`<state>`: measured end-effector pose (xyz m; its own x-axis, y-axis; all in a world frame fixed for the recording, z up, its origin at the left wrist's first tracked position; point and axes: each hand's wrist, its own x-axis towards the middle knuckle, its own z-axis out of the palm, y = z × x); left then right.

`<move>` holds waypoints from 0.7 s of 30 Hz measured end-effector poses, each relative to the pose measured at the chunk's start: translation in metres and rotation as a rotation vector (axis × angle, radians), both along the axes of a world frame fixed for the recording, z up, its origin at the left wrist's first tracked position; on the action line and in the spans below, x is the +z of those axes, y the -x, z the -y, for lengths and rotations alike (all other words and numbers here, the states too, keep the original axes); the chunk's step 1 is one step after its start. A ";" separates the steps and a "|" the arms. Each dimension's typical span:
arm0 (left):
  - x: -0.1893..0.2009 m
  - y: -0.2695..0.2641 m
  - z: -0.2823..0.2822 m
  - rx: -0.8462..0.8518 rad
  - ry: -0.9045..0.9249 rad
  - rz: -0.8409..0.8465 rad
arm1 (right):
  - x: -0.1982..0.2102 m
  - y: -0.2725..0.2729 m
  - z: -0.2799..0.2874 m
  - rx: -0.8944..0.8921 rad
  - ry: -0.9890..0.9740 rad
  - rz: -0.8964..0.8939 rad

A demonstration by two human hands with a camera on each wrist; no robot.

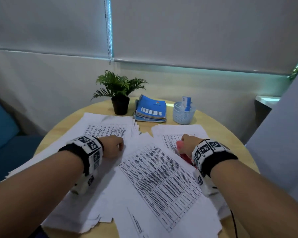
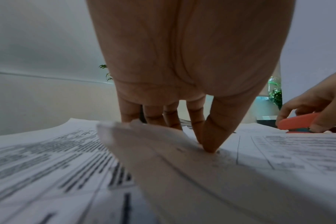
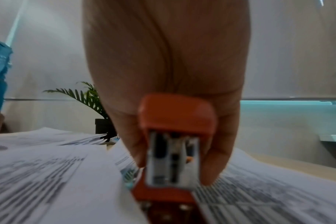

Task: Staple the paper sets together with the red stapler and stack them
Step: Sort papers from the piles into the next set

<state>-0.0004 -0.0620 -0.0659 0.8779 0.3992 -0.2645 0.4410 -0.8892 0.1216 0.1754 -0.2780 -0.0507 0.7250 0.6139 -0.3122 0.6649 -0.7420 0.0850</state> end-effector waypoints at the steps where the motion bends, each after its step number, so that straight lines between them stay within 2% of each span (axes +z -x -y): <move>1: 0.001 0.000 0.000 -0.008 0.017 -0.007 | -0.003 0.001 -0.003 0.023 -0.001 0.029; 3: 0.004 0.001 -0.001 -0.032 0.040 -0.023 | -0.006 0.000 -0.011 0.058 -0.112 0.091; 4: 0.005 0.001 0.000 -0.056 0.036 -0.027 | -0.003 0.002 -0.016 0.048 -0.229 0.093; 6: 0.008 -0.001 0.002 -0.110 0.005 -0.031 | 0.005 0.006 -0.026 0.033 -0.497 0.047; 8: 0.011 -0.003 0.008 -0.156 -0.050 -0.050 | 0.014 0.015 -0.035 0.089 -0.598 -0.026; 13: 0.009 -0.013 0.021 -0.283 -0.058 -0.167 | 0.015 0.034 -0.052 0.232 -0.612 -0.035; 17: 0.009 -0.015 0.023 -0.269 -0.060 -0.193 | 0.022 0.043 -0.060 0.203 -0.760 -0.054; 21: 0.007 -0.017 0.020 -0.276 -0.057 -0.175 | 0.018 0.046 -0.064 0.099 -0.495 -0.408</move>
